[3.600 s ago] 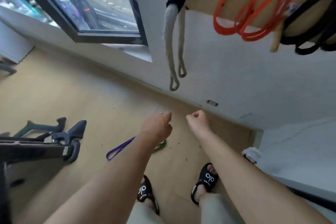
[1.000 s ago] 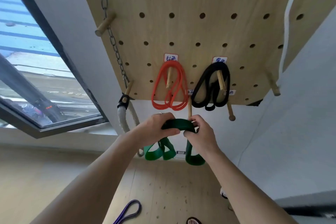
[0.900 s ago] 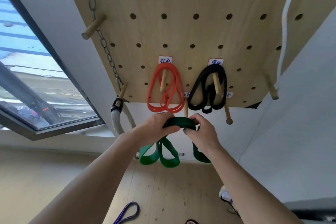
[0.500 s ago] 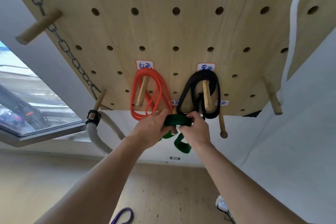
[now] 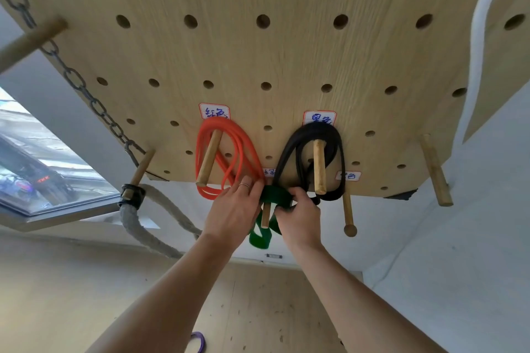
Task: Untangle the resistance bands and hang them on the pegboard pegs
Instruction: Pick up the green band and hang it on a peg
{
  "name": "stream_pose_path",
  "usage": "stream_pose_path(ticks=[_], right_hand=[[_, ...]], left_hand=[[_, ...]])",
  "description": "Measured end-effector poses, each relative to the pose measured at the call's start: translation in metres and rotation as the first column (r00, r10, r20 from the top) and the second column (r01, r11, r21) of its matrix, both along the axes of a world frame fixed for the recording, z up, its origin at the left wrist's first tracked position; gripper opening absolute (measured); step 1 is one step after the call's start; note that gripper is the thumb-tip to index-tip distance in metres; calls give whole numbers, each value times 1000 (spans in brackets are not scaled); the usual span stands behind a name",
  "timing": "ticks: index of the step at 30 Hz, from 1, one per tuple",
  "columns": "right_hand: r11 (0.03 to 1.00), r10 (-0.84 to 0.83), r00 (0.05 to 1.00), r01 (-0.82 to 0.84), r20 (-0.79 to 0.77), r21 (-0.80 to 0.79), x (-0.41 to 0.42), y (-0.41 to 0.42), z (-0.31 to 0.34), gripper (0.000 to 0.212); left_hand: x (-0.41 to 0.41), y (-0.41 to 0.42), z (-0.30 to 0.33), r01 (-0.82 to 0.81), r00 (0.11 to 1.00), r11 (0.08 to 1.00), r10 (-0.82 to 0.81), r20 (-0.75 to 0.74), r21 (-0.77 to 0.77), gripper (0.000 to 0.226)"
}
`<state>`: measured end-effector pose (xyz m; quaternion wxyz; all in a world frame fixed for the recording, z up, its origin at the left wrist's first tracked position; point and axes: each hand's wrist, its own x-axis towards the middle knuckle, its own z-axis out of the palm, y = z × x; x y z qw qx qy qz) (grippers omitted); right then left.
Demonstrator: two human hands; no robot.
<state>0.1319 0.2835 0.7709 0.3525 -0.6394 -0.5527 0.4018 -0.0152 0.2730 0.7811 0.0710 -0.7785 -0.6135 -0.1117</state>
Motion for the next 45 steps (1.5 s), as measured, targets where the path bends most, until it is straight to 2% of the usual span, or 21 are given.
stream_pose_path(ticks=[7,13,19,23,25,29,34,40,45], right_hand=[[994,27,996,-36,83,102,1,-2,-10,32],[949,36,930,-147,367,280,4,-9,-15,38],[942,73,870,-221,487,253,5,-8,-14,40],[951,48,848,-200,528,235,3,-13,-11,55],[949,-4,847,-164,531,269,-1,-20,-9,57],[912,-85,885,-116,458,394,-17,-31,-4,42],[916,-52,873,-152,484,372,-24,-19,-6,31],[903,8,906,-189,424,385,-17,-18,-9,32],[892,16,935,-175,356,418,-13,-13,-12,27]], left_hand=[[4,-3,-1,13,1000,1000,-13,19,3,43],[7,-4,3,-16,1000,999,16,23,-38,42],[7,-1,8,-61,993,993,71,93,-103,36],[1,-5,18,-19,991,994,34,129,-112,31],[-7,-13,18,-8,989,994,24,143,-112,28],[-33,-43,13,-57,983,990,78,165,-128,27],[-51,-62,12,-112,971,980,143,191,-164,28],[-11,-33,17,-108,952,970,164,259,-216,23],[1,-10,12,-95,967,968,145,212,-231,20]])
